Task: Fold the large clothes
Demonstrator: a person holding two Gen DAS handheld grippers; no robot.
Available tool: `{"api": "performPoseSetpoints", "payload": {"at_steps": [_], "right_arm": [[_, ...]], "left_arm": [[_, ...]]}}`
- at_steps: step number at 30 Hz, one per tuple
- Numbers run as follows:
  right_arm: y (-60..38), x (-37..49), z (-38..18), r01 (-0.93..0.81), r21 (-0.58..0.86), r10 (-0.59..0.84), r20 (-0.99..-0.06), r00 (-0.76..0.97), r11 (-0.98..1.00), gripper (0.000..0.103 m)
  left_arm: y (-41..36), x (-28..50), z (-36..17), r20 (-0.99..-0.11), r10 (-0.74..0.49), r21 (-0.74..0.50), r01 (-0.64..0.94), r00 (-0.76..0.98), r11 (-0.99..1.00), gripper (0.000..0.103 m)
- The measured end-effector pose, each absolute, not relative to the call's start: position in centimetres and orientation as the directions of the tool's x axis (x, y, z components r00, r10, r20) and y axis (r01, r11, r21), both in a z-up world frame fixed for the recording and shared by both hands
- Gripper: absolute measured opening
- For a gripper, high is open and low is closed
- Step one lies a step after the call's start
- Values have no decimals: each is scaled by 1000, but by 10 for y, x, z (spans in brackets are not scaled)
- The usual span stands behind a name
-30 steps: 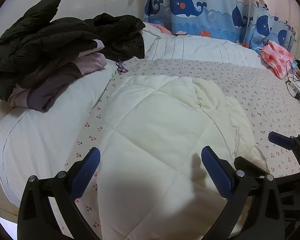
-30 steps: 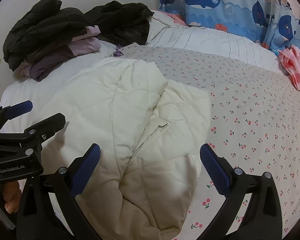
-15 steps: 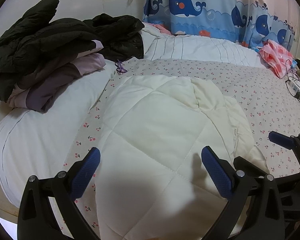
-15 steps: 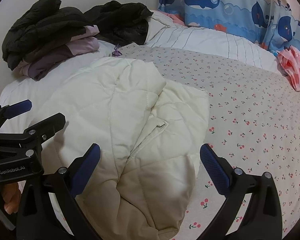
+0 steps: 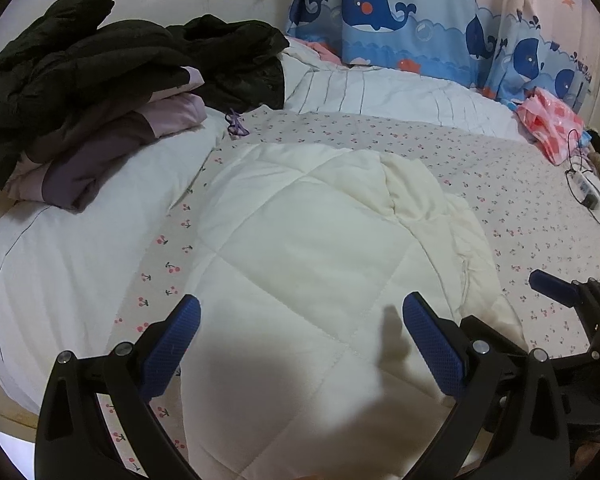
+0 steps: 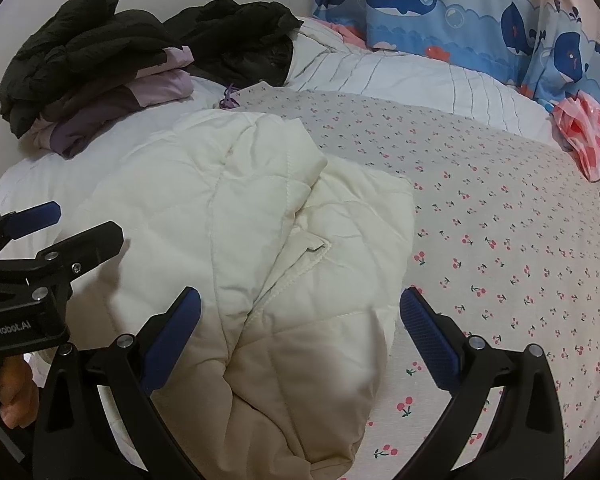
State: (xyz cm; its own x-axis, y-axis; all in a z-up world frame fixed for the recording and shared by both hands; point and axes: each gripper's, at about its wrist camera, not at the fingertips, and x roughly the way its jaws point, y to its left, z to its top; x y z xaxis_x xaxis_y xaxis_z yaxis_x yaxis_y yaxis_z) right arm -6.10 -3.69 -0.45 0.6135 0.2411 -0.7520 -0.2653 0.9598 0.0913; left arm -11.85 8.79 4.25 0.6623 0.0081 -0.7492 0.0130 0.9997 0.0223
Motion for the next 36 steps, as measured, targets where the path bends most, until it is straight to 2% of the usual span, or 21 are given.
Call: {"api": "performPoseSetpoints", "payload": {"at_steps": [16,36], "right_arm": [[-36,-53,-9,-257,86,230,-761,607,962,96],[-35,-51,-8,-259,106,246,-759,603,960,96]], "left_arm": [[93,-115,35,-772,-31,-33,10,635,999,97],[86,-110,33,-765,0,-7,-9,644,1000,97]]}}
